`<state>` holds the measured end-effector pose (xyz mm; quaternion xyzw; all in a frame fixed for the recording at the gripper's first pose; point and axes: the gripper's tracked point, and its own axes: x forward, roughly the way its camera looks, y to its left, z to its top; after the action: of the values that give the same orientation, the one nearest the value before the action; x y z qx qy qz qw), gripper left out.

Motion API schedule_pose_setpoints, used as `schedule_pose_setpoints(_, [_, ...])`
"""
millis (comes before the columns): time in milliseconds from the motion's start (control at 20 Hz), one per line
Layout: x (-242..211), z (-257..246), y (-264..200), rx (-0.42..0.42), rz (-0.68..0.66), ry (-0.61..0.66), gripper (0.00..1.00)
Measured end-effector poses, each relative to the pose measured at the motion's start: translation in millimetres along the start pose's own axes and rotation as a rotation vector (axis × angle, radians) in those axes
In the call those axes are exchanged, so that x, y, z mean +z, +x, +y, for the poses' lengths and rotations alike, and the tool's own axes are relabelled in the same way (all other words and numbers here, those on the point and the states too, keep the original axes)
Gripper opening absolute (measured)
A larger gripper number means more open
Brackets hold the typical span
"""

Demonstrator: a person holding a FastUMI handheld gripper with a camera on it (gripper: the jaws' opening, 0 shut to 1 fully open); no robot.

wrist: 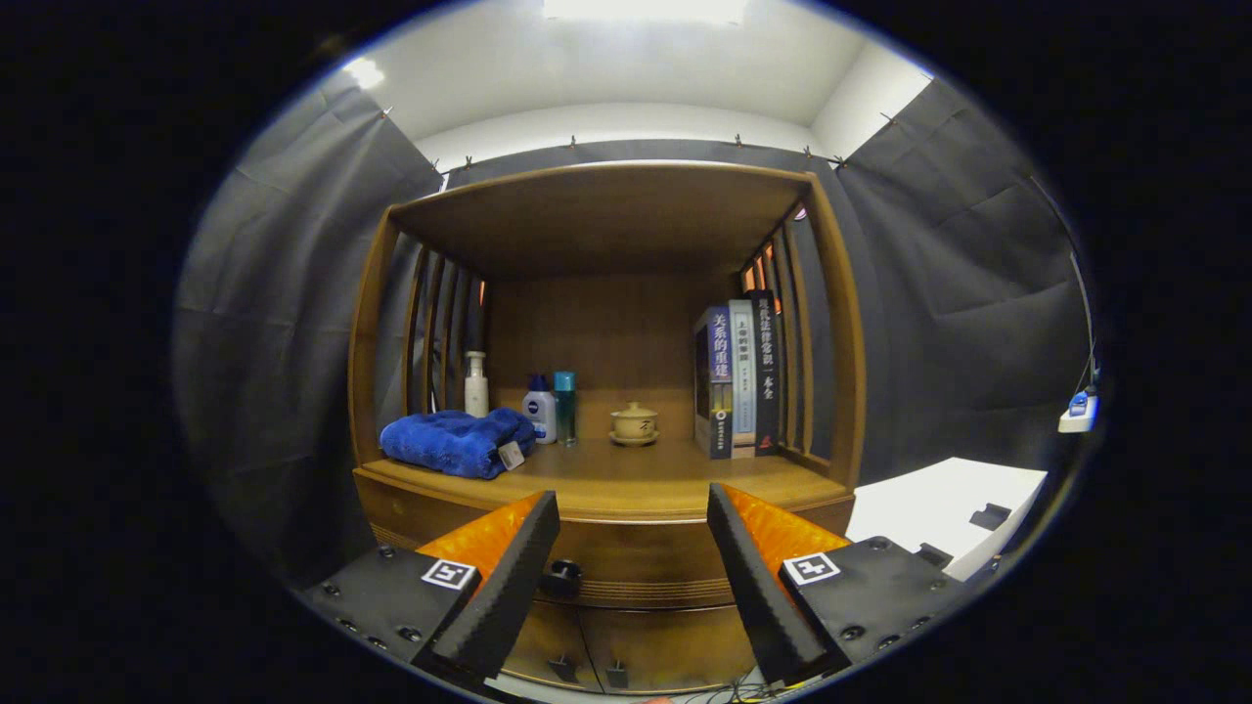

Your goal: Pull open the drawer, take out the items inside it, and place them on the countertop above the cabinet.

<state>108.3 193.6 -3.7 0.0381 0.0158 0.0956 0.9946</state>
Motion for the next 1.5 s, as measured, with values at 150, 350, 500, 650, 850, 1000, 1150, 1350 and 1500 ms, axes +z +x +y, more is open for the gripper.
schedule_pose_setpoints(150, [-31,22,20,0.017,0.043,-0.006,0.98])
schedule_pose_setpoints(350, [-70,31,35,0.005,0.113,0.000,0.98])
schedule_pose_setpoints(500, [-86,30,44,-0.016,0.128,0.000,0.98])
schedule_pose_setpoints(650, [-99,33,53,-0.017,0.138,-0.016,0.98])
schedule_pose_setpoints(850, [-112,39,63,-0.010,0.151,-0.063,0.98])
schedule_pose_setpoints(1000, [-122,43,72,-0.008,0.162,-0.085,0.96])
schedule_pose_setpoints(1150, [-131,50,77,0.000,0.187,-0.069,0.92])
schedule_pose_setpoints(1350, [-133,46,81,-0.027,0.187,-0.069,0.78])
schedule_pose_setpoints(1500, [-137,55,79,-0.007,0.195,-0.047,0.62])
